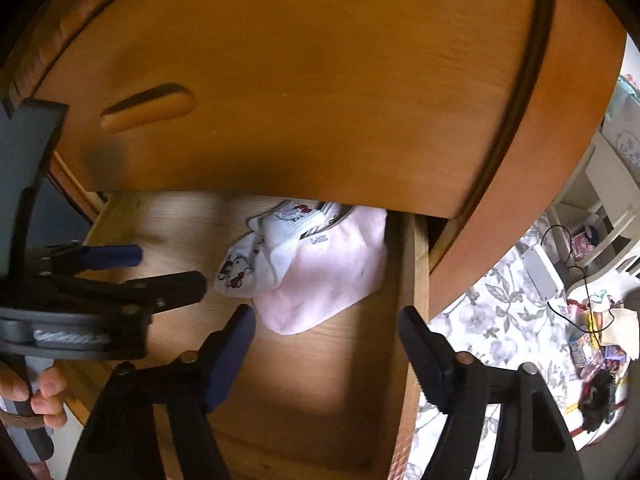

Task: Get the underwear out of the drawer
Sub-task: 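Grasp the white sock with the left tool while the right tool reaches the pink sock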

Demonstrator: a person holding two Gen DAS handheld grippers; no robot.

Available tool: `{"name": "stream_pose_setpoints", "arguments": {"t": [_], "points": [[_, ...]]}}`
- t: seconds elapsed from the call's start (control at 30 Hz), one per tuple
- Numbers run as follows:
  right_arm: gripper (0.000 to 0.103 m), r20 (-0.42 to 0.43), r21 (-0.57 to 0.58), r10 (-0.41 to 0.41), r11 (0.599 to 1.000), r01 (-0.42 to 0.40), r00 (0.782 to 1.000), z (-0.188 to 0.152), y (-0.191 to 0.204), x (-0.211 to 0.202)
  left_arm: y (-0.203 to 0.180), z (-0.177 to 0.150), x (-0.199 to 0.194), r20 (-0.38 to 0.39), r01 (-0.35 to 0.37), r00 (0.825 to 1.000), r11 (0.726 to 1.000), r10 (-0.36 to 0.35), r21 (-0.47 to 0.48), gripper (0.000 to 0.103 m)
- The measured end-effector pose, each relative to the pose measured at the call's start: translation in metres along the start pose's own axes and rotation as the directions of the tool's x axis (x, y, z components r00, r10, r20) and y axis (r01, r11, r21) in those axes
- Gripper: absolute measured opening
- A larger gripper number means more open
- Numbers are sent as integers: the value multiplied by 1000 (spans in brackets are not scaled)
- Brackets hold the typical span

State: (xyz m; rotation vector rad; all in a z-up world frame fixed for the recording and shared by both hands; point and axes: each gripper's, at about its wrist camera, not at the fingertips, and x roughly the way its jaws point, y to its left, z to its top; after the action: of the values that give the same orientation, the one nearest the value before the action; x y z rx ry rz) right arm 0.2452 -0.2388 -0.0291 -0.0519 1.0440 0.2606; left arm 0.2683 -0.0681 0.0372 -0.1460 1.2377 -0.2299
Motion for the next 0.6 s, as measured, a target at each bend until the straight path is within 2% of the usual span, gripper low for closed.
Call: {"name": "stream_pose_setpoints", "arguments": {"t": [0.03, 0.23, 0.6], "points": [[64, -2, 10, 0, 1000, 1, 1000, 1, -3, 1, -1, 3, 3, -4, 0, 1000, 1000, 0, -8, 89], [57, 2, 44, -10, 999, 10, 1000, 2, -17, -1, -12, 14, 22, -36, -41, 999, 999, 41, -6, 88], [57, 26, 58, 8, 998, -9, 1000, 2, -23, -8, -50, 18, 41, -27, -142, 989, 984, 146, 105, 87]]}}
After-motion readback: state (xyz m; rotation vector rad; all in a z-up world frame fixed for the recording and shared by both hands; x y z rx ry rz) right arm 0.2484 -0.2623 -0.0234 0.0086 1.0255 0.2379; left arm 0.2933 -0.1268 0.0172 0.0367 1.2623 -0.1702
